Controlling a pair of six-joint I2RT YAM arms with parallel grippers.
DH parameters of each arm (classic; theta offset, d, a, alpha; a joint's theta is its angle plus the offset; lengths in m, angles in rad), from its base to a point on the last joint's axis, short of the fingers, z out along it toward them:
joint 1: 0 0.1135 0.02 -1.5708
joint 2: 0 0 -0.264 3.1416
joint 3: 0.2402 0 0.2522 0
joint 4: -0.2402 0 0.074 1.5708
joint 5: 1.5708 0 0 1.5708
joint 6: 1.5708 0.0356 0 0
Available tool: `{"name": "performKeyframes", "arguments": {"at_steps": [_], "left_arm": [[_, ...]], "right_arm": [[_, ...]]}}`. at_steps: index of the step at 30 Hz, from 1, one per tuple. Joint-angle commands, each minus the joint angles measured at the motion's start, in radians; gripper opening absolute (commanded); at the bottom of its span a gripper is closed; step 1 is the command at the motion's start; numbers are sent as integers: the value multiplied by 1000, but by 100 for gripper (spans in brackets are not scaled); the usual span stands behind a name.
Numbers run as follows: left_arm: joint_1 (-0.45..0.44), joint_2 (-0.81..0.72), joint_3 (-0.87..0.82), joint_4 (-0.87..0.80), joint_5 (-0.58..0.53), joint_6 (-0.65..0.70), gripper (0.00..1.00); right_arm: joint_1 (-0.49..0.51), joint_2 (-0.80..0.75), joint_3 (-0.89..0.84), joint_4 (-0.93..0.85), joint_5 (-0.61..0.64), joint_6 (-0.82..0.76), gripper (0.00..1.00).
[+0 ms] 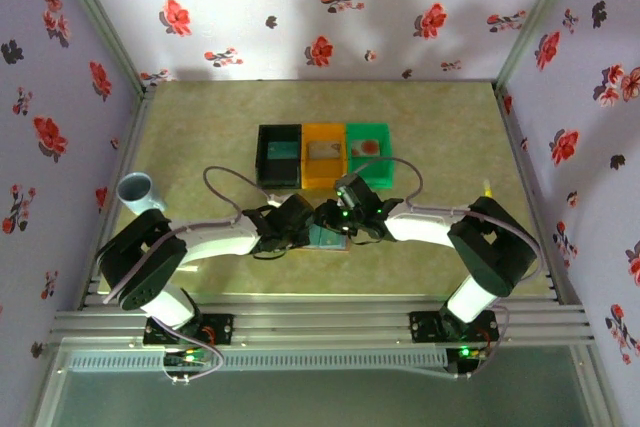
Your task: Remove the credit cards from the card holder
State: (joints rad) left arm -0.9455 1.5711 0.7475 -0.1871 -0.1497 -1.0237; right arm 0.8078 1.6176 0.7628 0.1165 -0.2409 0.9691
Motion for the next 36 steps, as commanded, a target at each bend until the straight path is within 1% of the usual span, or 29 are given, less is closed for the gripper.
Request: {"name": "performKeyframes", "arguments": {"at_steps": [1, 13, 18, 24, 30, 36], "left_arm": [[-7, 33, -43, -62, 18, -24, 16], [-8, 33, -46, -60, 19, -27, 16], [-8, 35, -44, -60, 19, -27, 16], [-9, 37, -46, -57, 21, -29, 15], [-9, 40, -46, -54, 22, -28, 15], [-9, 43, -44, -53, 23, -31, 15]], "right_arm": [[3, 22, -6, 14, 30, -26, 28], [4, 58, -24, 47, 38, -30, 27], [2, 76, -38, 87, 28, -30, 26], [1, 79, -66, 152, 8, -17, 22], [1, 56, -85, 179, 12, -13, 16], [1, 39, -93, 201, 5, -10, 14]]}}
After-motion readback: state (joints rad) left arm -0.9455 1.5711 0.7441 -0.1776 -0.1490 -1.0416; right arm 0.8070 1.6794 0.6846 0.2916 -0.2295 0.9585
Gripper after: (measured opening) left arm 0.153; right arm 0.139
